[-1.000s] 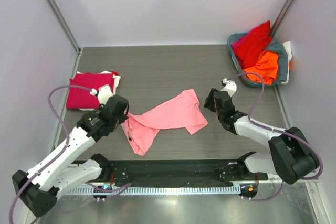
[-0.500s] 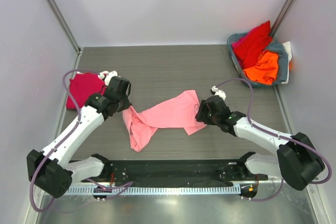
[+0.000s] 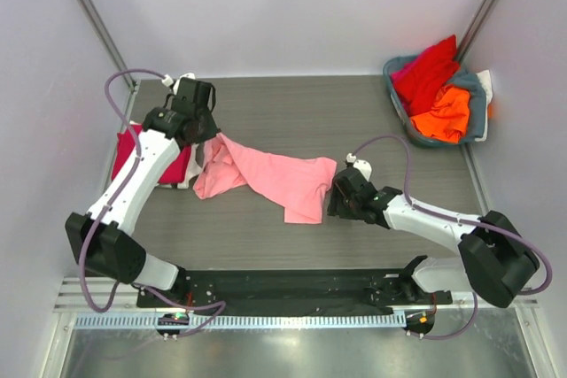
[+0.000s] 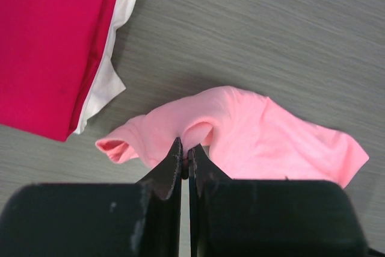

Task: Fold and stack the t-shirts
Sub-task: Flatten the tshirt out

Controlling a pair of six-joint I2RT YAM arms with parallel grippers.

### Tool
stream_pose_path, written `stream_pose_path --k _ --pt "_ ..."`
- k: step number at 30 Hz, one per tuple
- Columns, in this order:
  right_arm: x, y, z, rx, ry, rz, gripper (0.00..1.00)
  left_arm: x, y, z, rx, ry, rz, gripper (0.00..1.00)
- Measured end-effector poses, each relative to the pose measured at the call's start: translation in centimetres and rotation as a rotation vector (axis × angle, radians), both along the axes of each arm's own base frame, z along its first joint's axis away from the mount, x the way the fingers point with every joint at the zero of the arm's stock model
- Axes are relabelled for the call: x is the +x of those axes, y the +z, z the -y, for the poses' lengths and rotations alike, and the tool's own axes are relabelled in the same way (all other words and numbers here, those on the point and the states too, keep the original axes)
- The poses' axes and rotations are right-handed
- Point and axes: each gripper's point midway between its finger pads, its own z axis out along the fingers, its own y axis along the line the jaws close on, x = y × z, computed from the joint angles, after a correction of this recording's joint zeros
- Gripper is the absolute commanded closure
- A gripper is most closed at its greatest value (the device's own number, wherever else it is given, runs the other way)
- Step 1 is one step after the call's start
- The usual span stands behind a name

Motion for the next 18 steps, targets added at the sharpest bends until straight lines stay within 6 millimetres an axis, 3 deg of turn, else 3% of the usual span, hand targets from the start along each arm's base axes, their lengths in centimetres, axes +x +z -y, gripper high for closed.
stream_pose_path --k 4,7,13,18 --pt "-0.1 -0.8 -0.2 -0.016 0.018 -0.032 0.44 1.8 0.0 0.2 0.002 -0.004 -0.012 1.0" --pt "0.0 -0.3 -1.6 0.014 0.068 -0.029 0.44 2.6 -0.2 0.4 0.01 -0.009 -0.021 1.0" --pt "0.0 1.3 -4.9 0.086 0.21 0.016 0.42 2.8 -0.5 0.0 0.028 -0.022 -0.029 1.0" --pt "1.0 0.5 -6.3 0.067 0.243 -0.006 0.47 2.0 -0.8 0.2 0.005 -0.061 0.019 1.0"
